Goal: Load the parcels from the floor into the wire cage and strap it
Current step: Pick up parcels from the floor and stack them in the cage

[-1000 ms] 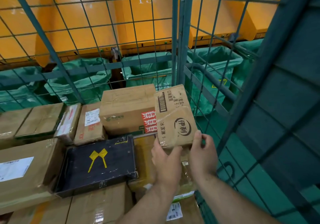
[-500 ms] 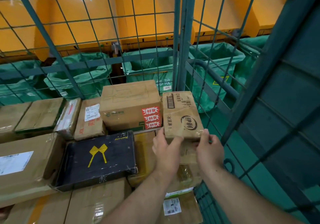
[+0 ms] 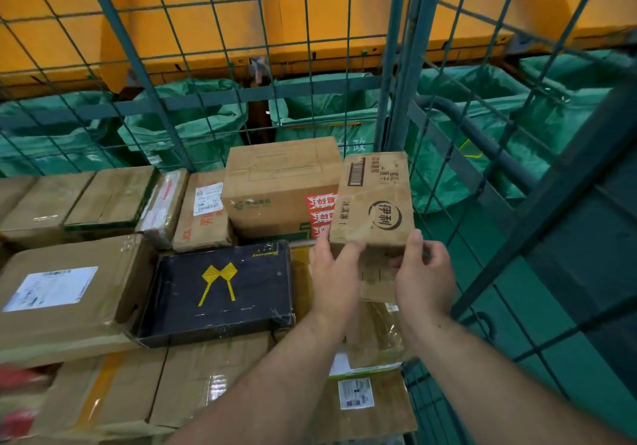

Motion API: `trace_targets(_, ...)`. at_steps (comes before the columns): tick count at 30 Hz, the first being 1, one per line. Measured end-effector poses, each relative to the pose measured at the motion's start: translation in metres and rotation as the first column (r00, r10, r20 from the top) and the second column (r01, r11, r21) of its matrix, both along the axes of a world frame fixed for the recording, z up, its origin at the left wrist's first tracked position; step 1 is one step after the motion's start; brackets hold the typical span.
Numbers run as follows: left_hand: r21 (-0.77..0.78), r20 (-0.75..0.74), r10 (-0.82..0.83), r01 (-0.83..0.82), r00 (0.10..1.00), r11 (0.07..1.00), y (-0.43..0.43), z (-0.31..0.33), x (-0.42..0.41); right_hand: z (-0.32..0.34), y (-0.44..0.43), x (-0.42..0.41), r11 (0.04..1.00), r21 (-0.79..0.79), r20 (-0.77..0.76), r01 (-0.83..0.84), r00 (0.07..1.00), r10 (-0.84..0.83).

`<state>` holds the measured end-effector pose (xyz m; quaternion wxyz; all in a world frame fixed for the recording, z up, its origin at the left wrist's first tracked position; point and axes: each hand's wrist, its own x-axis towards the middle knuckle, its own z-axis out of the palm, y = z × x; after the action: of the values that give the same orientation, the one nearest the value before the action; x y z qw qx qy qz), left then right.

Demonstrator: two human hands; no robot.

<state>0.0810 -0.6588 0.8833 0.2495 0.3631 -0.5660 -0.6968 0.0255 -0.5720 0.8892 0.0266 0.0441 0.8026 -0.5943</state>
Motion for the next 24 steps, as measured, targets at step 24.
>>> trace_targets(24,-0.080,0.048,-0.098,0.102,0.994,0.992,0.018,-0.005,-0.047,-0.029,-0.020,-0.080,0.998,-0.033,0.115,-0.060,0.991,0.063)
